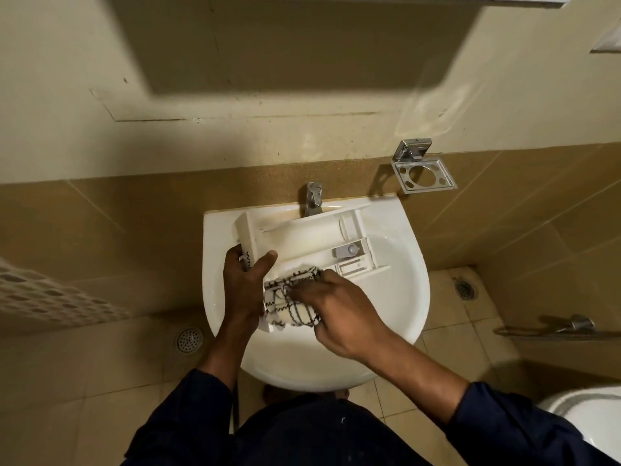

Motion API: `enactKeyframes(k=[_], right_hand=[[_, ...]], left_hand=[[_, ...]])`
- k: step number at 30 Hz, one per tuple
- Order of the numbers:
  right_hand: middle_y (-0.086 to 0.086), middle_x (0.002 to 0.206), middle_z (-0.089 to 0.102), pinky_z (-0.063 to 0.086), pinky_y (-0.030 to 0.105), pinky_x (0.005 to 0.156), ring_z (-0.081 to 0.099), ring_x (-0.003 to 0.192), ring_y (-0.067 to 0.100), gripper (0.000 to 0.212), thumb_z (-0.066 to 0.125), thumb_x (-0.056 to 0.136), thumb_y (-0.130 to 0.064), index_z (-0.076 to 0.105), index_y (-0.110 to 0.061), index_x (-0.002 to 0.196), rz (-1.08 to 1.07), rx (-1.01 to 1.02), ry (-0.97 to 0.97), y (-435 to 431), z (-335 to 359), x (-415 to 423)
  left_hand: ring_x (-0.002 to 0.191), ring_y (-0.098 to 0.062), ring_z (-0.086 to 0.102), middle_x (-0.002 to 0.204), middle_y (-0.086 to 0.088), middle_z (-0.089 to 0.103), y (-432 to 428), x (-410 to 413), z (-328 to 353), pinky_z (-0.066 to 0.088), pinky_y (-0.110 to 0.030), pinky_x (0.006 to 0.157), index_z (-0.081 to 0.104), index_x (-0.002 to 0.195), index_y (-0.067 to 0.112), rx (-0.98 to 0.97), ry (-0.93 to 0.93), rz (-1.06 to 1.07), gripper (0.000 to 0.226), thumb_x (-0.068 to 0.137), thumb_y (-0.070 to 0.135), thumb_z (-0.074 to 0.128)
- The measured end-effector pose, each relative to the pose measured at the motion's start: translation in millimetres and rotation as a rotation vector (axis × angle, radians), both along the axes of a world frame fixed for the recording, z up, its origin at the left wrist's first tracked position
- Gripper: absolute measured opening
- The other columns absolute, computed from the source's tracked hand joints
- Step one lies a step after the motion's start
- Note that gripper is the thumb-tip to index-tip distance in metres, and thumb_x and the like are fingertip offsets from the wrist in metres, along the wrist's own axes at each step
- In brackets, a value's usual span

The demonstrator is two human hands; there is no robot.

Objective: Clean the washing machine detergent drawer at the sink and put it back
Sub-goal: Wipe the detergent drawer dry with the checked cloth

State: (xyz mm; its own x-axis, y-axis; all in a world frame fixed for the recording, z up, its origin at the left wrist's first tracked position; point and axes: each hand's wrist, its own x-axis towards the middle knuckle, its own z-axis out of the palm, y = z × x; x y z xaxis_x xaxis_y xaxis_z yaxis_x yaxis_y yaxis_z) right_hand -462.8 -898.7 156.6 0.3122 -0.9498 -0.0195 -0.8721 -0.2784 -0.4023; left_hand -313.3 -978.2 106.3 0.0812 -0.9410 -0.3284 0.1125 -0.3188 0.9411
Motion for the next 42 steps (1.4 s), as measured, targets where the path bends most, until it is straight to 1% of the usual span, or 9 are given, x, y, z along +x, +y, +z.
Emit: enactKeyframes(k=[4,11,16,21,27,30,35,38,42], right_hand=[[0.000,0.109,0.070,0.049,0.034,0.078,0.054,0.092,0.025,0.060,0.043,0.058,-0.008,0.067,-0.015,0.112,0.004,0.017,0.094,6.4,-11.0,-1.2],[0.009,0.109,0.063,0.046,0.033,0.077,0.056,0.105,0.028,0.032,0.063,0.082,-0.036,0.064,-0.024,0.112,-0.232,0.192,0.249,-7.7,-4.5,-34.1],[0.011,0.099,0.063,0.038,0.032,0.067,0.055,0.100,0.031,0.023,0.058,0.081,-0.023,0.062,-0.017,0.103,-0.177,0.166,0.181,-4.2,3.7,-3.5],[0.004,0.109,0.067,0.047,0.035,0.070,0.052,0.105,0.029,0.041,0.051,0.072,-0.014,0.062,-0.016,0.112,-0.069,0.157,0.154,0.2,-2.2,-3.4],[0.011,0.107,0.063,0.046,0.034,0.076,0.055,0.106,0.030,0.028,0.064,0.081,-0.030,0.063,-0.026,0.108,-0.248,0.212,0.246,-4.3,0.3,-45.6],[0.012,0.101,0.064,0.047,0.035,0.074,0.055,0.104,0.031,0.022,0.057,0.077,-0.018,0.061,-0.019,0.098,-0.260,0.179,0.209,-1.9,-2.0,-24.4],[0.005,0.097,0.067,0.045,0.033,0.065,0.054,0.093,0.030,0.042,0.040,0.063,-0.011,0.063,-0.011,0.097,-0.090,0.030,0.128,12.0,-8.4,5.7],[0.001,0.106,0.071,0.049,0.030,0.073,0.057,0.092,0.026,0.063,0.031,0.060,-0.015,0.068,-0.014,0.111,-0.083,-0.033,0.116,13.6,-8.1,-20.3],[0.000,0.107,0.069,0.051,0.033,0.073,0.056,0.104,0.025,0.046,0.054,0.069,-0.017,0.068,-0.028,0.111,-0.249,0.100,0.092,9.5,6.2,-57.4]], left_hand=[[0.085,-0.022,0.065,0.096,-0.004,0.066,2.2,0.4,3.8,0.052,-0.030,0.065,0.055,0.119,0.010,0.011,-0.009,-0.059,0.060,0.059,0.015,0.061],[0.084,-0.022,0.061,0.095,-0.003,0.064,8.1,3.8,4.5,0.052,-0.036,0.068,0.055,0.111,0.018,-0.009,0.001,-0.158,0.060,0.051,0.010,0.055],[0.087,-0.027,0.058,0.095,-0.008,0.060,8.2,-7.2,9.2,0.050,-0.042,0.072,0.056,0.101,0.024,-0.049,-0.019,-0.155,0.049,0.053,0.012,0.056],[0.085,-0.024,0.058,0.090,-0.003,0.061,8.0,-6.9,12.5,0.049,-0.038,0.069,0.058,0.096,0.025,-0.058,0.017,-0.121,0.044,0.054,0.010,0.054],[0.085,-0.026,0.061,0.092,-0.004,0.065,13.4,-4.0,6.1,0.051,-0.037,0.070,0.059,0.099,0.021,-0.039,0.040,-0.108,0.049,0.052,0.008,0.055],[0.085,-0.026,0.060,0.091,-0.004,0.064,11.4,-10.1,9.1,0.050,-0.038,0.070,0.059,0.096,0.021,-0.052,0.035,-0.115,0.045,0.053,0.008,0.055],[0.073,-0.014,0.059,0.085,-0.002,0.063,10.4,-13.5,10.0,0.049,-0.022,0.059,0.060,0.094,0.015,-0.057,0.070,-0.079,0.043,0.052,0.009,0.052],[0.079,-0.018,0.062,0.092,-0.005,0.066,11.7,-8.5,4.6,0.051,-0.027,0.062,0.060,0.102,0.011,-0.038,0.091,-0.075,0.049,0.054,0.009,0.052],[0.090,-0.036,0.063,0.100,-0.015,0.067,11.7,-4.0,-3.5,0.052,-0.043,0.073,0.061,0.107,0.008,-0.002,0.097,-0.095,0.051,0.057,0.011,0.057]])
